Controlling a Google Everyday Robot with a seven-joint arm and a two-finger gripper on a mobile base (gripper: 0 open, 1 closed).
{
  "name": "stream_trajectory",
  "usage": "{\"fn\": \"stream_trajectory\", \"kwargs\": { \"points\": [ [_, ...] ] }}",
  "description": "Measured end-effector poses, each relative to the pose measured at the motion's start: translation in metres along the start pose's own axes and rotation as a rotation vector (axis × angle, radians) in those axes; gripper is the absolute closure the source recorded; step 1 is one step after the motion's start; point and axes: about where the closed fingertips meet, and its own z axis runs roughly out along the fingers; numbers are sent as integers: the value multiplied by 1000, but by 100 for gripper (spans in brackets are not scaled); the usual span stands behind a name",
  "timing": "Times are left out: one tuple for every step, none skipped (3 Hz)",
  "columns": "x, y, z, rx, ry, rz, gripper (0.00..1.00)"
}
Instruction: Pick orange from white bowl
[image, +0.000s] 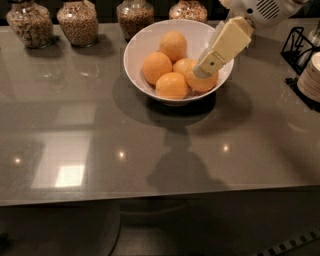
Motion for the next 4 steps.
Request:
{"fn": "stream_trajectory", "kwargs": {
  "points": [
    [11,-17,18,40,-4,51,0],
    [21,-41,39,84,-13,127,0],
    [35,-58,56,101,-3,196,1],
    [53,-60,72,89,22,261,19]
  ]
}}
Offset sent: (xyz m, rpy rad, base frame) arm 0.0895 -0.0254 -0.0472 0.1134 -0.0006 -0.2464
